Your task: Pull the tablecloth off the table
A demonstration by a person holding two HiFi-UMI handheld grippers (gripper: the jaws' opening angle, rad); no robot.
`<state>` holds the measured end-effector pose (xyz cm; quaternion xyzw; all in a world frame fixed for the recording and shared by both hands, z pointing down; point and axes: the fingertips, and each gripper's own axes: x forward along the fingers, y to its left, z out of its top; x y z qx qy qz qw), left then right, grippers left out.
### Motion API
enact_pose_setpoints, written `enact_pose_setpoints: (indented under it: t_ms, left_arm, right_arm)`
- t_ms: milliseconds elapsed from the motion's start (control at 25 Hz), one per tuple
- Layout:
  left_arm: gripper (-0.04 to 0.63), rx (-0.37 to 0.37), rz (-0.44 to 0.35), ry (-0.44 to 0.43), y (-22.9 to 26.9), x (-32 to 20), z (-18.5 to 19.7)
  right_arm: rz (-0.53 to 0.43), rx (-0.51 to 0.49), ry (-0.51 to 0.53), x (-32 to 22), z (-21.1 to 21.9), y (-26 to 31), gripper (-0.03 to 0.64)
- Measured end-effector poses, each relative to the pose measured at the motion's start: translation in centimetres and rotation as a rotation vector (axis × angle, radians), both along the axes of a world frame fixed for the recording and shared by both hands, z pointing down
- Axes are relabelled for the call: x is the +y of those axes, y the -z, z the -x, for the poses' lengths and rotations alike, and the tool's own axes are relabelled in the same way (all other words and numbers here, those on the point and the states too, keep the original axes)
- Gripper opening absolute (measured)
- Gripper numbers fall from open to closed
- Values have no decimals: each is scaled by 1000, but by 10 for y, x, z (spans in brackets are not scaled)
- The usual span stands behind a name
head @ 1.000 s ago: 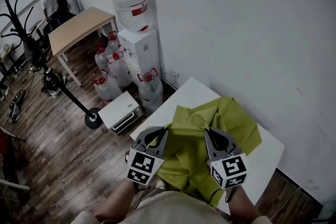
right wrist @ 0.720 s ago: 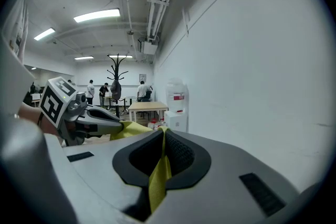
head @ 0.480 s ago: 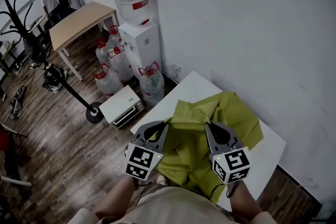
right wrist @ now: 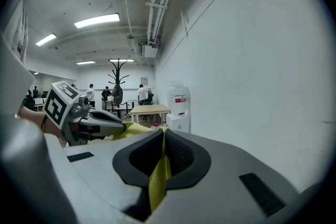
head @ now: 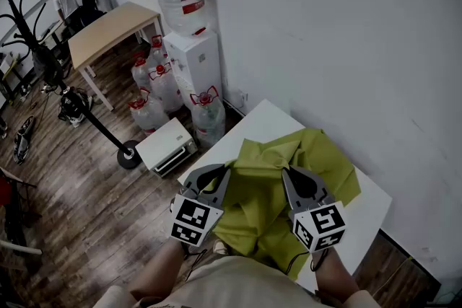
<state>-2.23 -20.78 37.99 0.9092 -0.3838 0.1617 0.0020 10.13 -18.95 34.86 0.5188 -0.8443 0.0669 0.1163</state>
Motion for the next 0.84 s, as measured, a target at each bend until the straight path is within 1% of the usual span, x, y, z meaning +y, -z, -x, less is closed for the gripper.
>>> enact_pose_setpoints:
  t_ms: [560, 840]
  left_arm:
    - [23, -9, -18, 2, 10, -6, 2]
    - [23, -11, -22, -7, 9, 0, 2]
  right_arm:
    - [-22, -33, -3, -6, 0, 4, 32]
    - [-36, -45, -8, 0, 0, 4, 32]
